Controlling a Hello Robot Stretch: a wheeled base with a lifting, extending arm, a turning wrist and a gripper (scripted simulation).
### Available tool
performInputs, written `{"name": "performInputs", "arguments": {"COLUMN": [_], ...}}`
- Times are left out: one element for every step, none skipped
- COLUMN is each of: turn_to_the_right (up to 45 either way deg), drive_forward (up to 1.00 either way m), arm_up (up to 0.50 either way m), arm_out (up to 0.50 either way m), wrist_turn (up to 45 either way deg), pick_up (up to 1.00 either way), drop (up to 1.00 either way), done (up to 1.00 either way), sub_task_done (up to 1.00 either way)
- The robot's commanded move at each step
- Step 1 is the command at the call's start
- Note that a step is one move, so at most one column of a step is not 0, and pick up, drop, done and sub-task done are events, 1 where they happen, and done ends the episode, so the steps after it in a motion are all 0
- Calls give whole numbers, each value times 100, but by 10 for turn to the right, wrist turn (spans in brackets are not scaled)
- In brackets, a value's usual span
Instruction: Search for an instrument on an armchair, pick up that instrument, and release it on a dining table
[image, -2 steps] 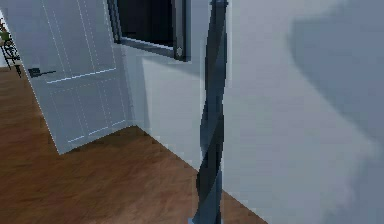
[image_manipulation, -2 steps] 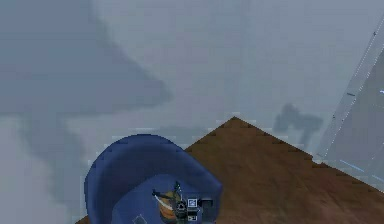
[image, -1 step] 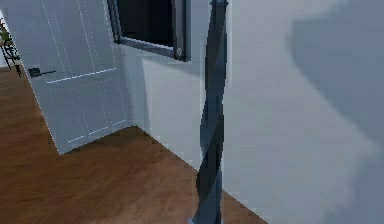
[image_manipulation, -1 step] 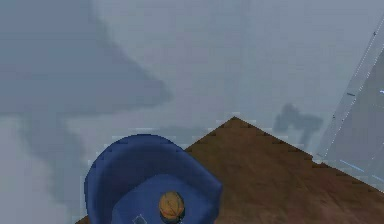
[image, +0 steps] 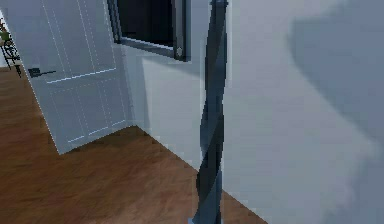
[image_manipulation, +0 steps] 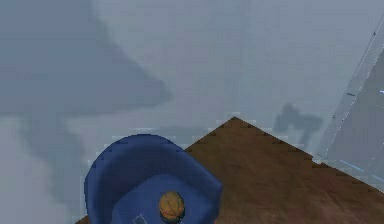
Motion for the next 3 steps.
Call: {"name": "performInputs", "arguments": {"turn_to_the_right": [0,0,0], "drive_forward": [0,0,0], "arm_up": [10,50,18], "arm_out": [0,0,0], "wrist_turn": [0,0,0], "pick_up": [0,0,0], "drop": [0,0,0], "done": [0,0,0], "sub_task_done": [0,0,0]}}
